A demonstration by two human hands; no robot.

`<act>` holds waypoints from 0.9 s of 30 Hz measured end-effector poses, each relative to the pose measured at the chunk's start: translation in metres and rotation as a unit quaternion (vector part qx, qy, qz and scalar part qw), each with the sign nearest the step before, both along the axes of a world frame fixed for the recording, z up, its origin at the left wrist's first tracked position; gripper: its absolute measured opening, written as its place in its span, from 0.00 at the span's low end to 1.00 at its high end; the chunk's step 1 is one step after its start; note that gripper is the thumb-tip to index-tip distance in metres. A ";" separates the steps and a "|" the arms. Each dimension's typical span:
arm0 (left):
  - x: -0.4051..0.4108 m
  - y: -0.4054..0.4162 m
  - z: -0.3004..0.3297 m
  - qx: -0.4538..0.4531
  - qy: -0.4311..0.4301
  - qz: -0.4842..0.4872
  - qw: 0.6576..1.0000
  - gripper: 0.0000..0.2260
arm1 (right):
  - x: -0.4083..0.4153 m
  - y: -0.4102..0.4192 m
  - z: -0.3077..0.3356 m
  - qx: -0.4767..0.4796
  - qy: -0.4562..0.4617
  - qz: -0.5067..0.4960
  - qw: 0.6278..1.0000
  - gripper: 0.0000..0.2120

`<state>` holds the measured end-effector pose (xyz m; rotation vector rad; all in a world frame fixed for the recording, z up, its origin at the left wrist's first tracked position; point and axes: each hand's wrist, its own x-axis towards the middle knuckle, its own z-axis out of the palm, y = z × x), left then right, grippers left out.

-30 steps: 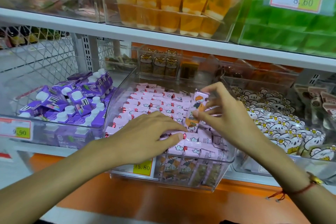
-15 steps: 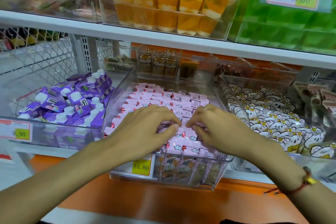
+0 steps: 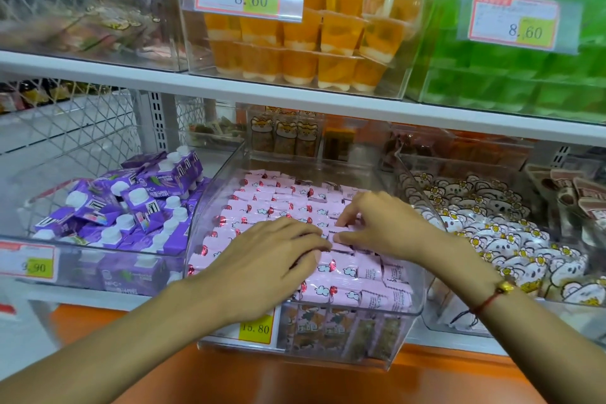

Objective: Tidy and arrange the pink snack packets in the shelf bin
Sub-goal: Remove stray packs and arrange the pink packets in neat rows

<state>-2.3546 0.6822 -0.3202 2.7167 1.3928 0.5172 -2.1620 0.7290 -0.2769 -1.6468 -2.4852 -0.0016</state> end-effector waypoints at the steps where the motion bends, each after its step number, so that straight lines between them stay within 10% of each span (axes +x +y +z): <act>1: 0.000 0.000 0.000 0.001 -0.006 0.002 1.000 0.18 | 0.001 -0.001 -0.002 0.011 0.004 0.003 1.000 0.13; 12: 0.001 0.003 0.005 -0.035 0.060 0.012 0.997 0.20 | 0.004 -0.011 -0.010 0.176 0.036 0.058 0.982 0.10; 18: 0.000 0.000 0.005 -0.026 0.033 0.006 0.999 0.20 | 0.008 -0.017 0.009 0.332 0.335 0.036 0.881 0.05; 27: 0.007 -0.013 0.017 -0.070 -0.341 0.061 0.935 0.25 | 0.009 -0.029 0.011 0.046 0.596 -0.057 0.800 0.11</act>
